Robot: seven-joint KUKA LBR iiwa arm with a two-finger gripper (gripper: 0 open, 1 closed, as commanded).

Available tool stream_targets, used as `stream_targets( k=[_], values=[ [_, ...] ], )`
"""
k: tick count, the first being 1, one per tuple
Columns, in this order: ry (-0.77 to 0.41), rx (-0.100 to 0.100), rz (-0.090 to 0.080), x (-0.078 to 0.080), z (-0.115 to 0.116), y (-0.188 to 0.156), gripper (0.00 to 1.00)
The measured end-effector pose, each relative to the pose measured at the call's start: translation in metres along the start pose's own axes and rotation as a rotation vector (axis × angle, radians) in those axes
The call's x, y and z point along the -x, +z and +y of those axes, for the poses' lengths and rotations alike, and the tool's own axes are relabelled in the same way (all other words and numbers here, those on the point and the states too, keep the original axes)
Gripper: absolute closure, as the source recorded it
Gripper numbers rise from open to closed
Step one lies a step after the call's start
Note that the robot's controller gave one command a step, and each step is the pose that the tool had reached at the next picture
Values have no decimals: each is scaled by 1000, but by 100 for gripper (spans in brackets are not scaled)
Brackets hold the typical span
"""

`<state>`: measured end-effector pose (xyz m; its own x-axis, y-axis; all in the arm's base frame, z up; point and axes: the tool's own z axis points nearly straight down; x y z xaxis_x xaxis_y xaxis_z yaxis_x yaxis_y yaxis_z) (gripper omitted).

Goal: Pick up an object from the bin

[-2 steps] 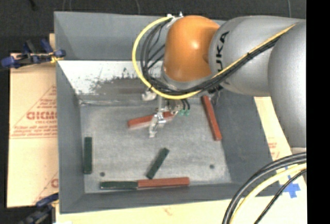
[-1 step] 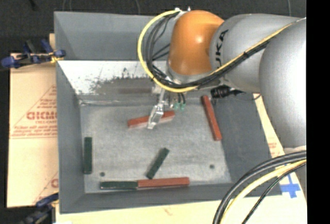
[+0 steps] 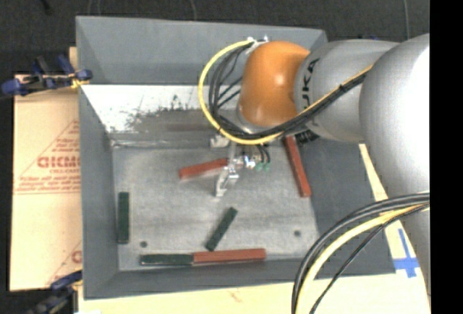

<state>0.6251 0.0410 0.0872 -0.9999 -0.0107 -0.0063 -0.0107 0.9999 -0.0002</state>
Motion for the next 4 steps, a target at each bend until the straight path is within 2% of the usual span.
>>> stream_targets(
  k=[1,3,4],
  values=[
    [349,-2,16,-9,6,7,100],
    [350,-1,14,-9,6,4,100],
    [350,-1,8,-10,6,-10,100]
  ],
)
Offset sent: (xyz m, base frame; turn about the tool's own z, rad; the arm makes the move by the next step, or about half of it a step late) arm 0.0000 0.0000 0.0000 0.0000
